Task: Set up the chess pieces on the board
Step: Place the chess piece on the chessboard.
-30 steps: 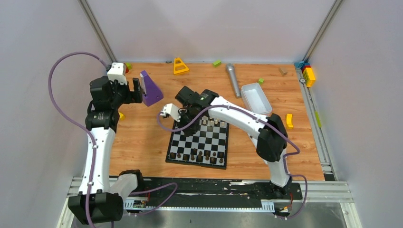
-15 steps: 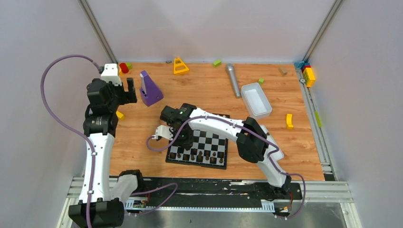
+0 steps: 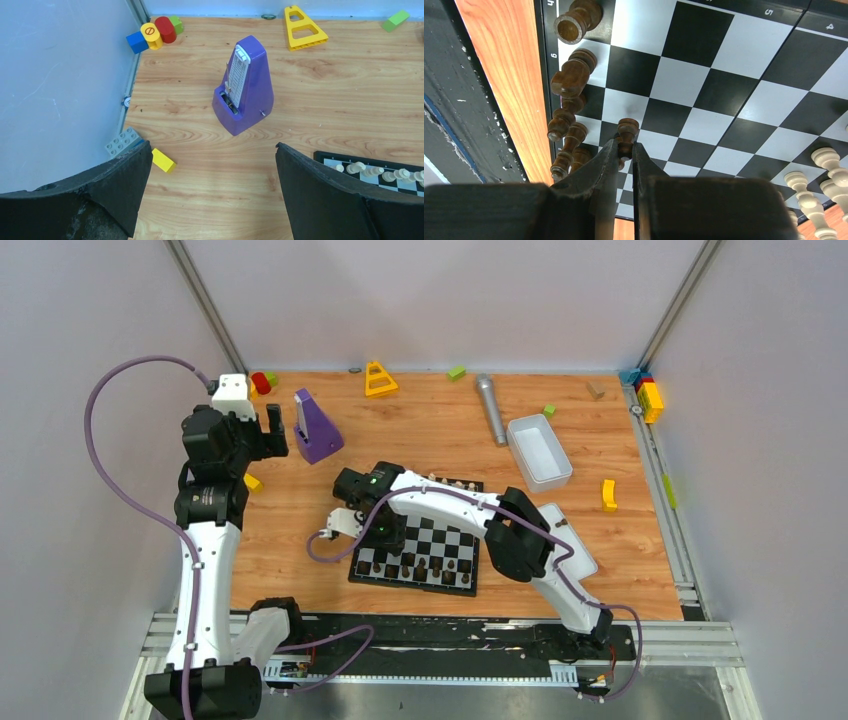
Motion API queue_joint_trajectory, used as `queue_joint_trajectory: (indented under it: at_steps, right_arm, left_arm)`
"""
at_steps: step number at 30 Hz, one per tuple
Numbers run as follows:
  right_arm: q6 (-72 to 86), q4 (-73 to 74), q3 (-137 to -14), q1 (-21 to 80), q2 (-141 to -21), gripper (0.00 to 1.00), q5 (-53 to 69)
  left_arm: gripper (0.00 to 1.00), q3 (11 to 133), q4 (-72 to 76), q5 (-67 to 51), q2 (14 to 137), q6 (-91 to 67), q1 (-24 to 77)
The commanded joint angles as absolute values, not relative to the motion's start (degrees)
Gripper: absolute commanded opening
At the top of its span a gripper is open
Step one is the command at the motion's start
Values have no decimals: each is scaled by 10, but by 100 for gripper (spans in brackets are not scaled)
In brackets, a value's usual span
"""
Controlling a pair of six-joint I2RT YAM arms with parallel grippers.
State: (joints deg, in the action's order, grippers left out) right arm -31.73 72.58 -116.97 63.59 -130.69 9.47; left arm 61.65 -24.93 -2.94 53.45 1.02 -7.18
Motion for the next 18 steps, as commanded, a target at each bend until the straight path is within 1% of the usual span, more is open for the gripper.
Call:
queue_joint_trajectory:
  at_steps: [1, 18]
  right_arm:
    - [-326, 729, -1200, 641, -1313, 2, 85]
    - [-324, 727, -1198, 646, -1325, 2, 80]
  left_arm:
    - [100, 617, -224, -36, 524, 20, -77]
    - [100, 611, -218, -37, 524, 21, -76]
